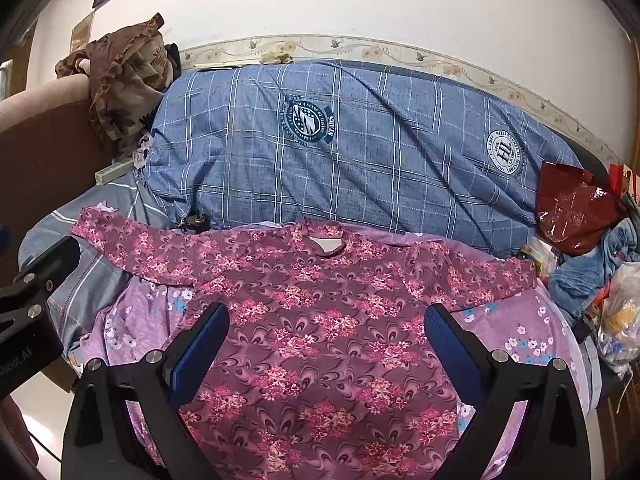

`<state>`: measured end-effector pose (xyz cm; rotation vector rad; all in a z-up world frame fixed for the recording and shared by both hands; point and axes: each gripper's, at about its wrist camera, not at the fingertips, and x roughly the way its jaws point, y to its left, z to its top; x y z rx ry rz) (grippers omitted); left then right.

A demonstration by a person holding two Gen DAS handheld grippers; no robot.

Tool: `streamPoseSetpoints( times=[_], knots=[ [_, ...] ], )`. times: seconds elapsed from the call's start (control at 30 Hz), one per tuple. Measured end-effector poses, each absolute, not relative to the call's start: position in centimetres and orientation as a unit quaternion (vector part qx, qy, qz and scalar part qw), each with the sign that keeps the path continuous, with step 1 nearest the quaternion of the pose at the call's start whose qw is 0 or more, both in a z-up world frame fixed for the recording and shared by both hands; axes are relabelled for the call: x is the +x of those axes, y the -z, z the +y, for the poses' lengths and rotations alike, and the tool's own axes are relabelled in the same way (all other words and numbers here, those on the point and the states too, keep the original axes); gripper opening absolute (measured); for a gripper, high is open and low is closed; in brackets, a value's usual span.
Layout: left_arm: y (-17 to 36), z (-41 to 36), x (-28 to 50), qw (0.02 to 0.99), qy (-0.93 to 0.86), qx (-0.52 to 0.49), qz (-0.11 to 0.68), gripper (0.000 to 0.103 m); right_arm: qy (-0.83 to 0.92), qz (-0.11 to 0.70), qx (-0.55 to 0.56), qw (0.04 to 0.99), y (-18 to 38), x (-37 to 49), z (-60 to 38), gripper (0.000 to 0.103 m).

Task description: Fold small clothes

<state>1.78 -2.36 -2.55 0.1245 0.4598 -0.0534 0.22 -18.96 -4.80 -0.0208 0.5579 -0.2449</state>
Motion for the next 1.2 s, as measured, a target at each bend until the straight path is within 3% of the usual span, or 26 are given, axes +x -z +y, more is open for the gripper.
streamPoseSetpoints(
  times=[1.2],
  knots=[
    [4.0,-7.0,2.8,0.963,0.059,0.095,0.247,0.103,0.147,0.290,0.011,0.945,6.0,0.8,-22.3,0.099]
  ],
)
